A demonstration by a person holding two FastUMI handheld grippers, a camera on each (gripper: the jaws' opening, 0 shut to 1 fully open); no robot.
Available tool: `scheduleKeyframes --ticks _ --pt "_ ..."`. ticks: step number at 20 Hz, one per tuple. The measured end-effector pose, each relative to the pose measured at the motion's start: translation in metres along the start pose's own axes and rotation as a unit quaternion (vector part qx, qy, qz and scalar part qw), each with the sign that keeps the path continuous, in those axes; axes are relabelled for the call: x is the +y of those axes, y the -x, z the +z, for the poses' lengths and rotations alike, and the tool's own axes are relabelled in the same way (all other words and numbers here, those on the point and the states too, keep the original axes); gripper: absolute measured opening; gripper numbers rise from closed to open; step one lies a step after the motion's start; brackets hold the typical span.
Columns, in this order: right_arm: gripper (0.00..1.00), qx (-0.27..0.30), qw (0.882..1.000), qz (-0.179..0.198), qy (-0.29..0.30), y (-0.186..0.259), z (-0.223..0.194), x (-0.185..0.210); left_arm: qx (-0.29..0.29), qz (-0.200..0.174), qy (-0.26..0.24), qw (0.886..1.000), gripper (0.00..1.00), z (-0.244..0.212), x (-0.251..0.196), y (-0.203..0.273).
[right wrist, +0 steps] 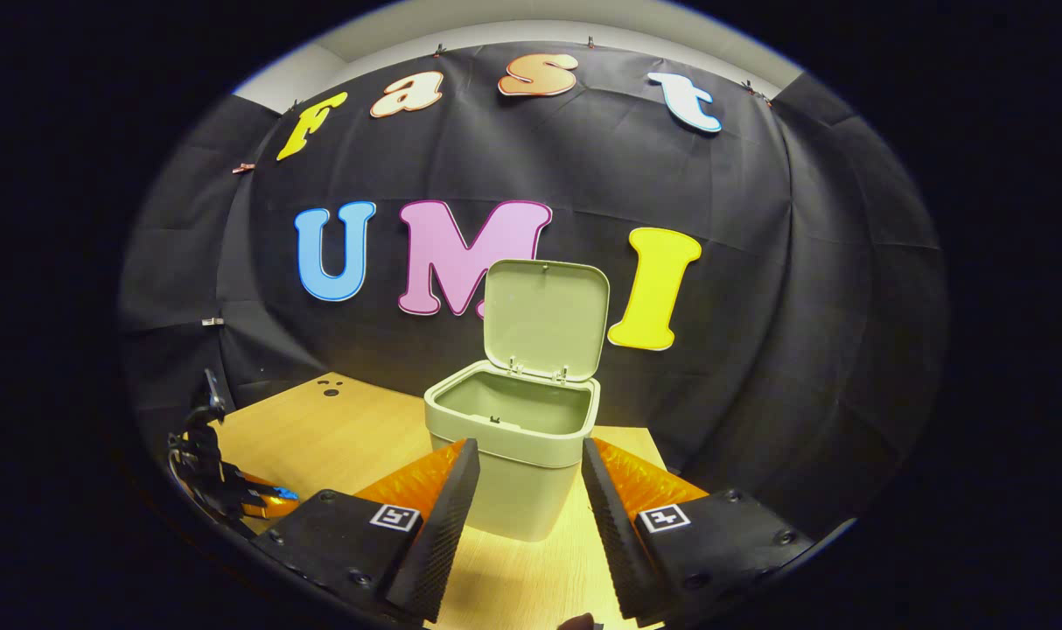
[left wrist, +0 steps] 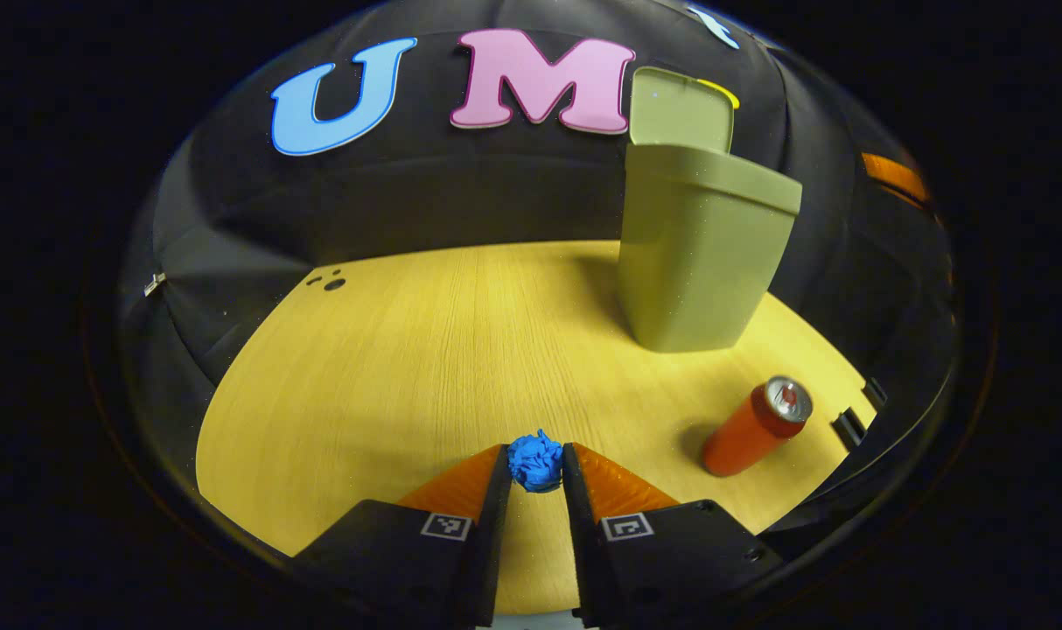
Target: Press the lid of the desktop garbage bin to open it, pick up the crumpled paper on the desktop and throw it into the bin, then pick up the pop can on the desktop and drop it into the bin, and finally close the garbage bin lid.
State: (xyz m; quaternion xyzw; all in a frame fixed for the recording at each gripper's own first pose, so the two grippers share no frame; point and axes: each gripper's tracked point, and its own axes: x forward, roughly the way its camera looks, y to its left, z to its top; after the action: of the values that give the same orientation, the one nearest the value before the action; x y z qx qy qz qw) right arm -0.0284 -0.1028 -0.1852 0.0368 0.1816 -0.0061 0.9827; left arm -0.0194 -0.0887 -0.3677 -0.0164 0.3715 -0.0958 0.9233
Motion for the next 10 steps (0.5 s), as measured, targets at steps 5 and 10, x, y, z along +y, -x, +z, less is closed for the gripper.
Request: scheduleKeyframes --ticks 5,10 --pt "0.76 0.003 1.000 -0.001 -0.005 -0.002 -0.002 -0.001 -0.073 -0.026 0.013 0.997 0.40 0.085 -0.013 0.013" --pt "0.76 -0.001 1.000 -0.005 -0.013 -0.001 -0.002 -0.002 -0.148 -0.041 -0.001 0.988 0.39 0.173 -0.027 0.030"
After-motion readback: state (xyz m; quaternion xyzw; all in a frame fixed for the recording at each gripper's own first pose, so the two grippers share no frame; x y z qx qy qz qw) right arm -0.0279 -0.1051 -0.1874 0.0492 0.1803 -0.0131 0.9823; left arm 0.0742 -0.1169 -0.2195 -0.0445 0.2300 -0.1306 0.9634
